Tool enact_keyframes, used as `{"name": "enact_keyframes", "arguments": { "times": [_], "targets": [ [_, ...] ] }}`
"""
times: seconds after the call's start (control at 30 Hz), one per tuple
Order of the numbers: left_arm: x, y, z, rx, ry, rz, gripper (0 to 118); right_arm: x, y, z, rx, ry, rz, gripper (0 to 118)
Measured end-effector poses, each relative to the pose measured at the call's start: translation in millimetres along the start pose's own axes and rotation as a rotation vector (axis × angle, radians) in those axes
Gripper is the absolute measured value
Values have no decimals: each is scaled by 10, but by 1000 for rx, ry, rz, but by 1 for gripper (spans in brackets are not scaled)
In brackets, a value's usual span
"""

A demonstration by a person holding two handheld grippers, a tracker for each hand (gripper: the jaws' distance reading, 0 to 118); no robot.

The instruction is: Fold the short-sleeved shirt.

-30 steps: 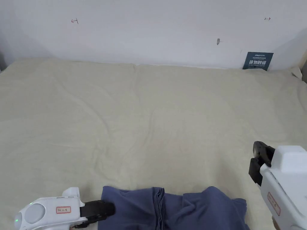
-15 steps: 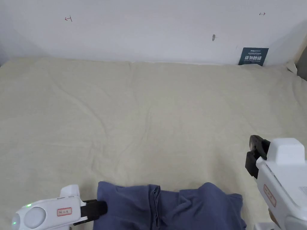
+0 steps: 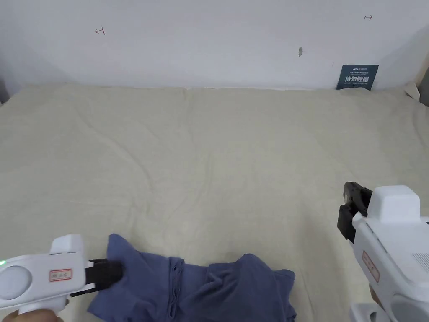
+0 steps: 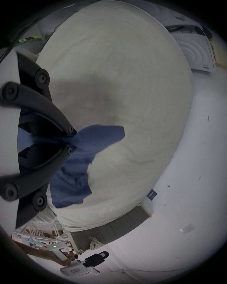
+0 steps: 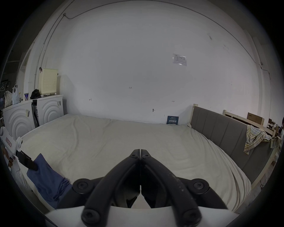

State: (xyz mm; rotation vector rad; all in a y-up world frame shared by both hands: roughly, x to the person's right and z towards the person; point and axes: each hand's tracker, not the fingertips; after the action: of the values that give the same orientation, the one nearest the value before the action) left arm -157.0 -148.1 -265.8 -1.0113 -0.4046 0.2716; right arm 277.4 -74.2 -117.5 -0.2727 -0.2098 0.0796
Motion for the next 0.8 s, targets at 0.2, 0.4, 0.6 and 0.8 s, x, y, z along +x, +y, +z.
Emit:
{"name": "enact_keyframes", "arguments": {
  "times": [0.2, 0.4, 0.6, 0.8],
  "targets": [
    [945, 103, -299, -61, -140, -105, 9, 64, 35, 84, 14, -10, -11, 2],
    [1868, -82, -871, -178, -191, -231, 9, 271, -19, 130, 19, -41, -25, 2],
    [2385, -456, -1656, -319, -92, -313, 9, 467, -91, 202, 13, -82, -43, 2],
    [2426, -526, -1804, -334, -151, -250, 101, 579, -155, 252, 0, -111, -46, 2]
  ]
}}
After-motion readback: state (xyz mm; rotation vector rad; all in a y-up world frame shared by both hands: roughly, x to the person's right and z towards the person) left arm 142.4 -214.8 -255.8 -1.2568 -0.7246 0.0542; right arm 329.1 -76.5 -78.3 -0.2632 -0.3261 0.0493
